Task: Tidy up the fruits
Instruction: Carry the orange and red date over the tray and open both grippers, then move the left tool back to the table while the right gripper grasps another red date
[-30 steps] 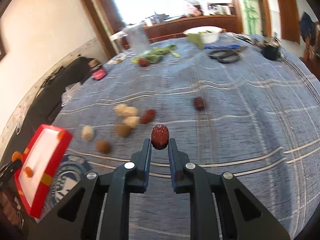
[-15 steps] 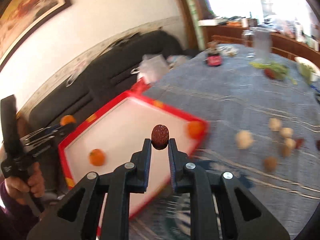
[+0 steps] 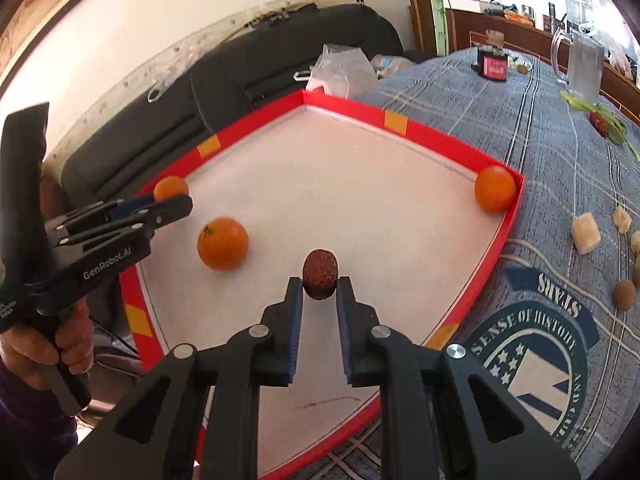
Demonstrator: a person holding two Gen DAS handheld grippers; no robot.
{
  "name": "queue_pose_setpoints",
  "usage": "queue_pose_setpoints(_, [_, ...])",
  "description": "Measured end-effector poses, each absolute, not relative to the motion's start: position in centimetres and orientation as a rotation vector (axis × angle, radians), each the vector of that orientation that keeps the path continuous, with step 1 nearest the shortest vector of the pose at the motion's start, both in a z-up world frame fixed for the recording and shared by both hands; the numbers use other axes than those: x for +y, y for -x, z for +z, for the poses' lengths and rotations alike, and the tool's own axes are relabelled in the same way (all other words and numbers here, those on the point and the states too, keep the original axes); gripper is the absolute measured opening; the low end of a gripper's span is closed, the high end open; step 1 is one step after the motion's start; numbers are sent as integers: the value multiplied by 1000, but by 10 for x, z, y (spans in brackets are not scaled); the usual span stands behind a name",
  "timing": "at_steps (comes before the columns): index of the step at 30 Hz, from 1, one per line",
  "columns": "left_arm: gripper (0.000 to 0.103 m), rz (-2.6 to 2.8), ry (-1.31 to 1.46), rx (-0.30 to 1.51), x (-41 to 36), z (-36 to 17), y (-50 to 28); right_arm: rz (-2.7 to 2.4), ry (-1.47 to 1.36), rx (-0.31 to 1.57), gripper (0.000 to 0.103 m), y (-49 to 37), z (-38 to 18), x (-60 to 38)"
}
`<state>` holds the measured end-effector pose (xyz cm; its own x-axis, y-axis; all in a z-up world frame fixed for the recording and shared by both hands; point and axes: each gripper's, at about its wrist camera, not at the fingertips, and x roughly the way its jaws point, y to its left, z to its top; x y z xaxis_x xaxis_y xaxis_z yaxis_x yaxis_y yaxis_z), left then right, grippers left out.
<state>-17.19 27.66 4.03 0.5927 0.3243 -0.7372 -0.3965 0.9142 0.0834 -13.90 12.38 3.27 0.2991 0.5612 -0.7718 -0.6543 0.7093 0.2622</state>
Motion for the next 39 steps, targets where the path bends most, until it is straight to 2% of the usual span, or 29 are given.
queue_pose_setpoints(8, [32,485,39,860,277,36,170,802,162,956,20,146,31,126])
queue_pose_setpoints(10, [43,505,24,860,275,38,171,810,170,961,22,146,32,125])
queue_pose_setpoints(12, [51,522,6,846,273,43,172,822,158,962,28,147,36,121])
queue_pose_setpoints(13, [58,530,-3,840,271,45,173,821,151,956,39,147,37,119])
queue_pose_setpoints(14, [61,540,-13,832,270,47,173,817,137,939,50,148,41,114])
queue_pose_setpoints(16, [63,561,-40,807,265,53,175,817,113,906,55,149,47,105])
queue_pose_setpoints(19, [71,582,-75,774,256,63,176,808,75,858,55,148,59,87])
queue_pose_setpoints(27, [78,557,-122,726,226,81,169,672,-14,805,55,121,76,26])
queue_pose_setpoints(39, [79,317,-166,743,119,90,114,384,-119,753,58,53,81,-118])
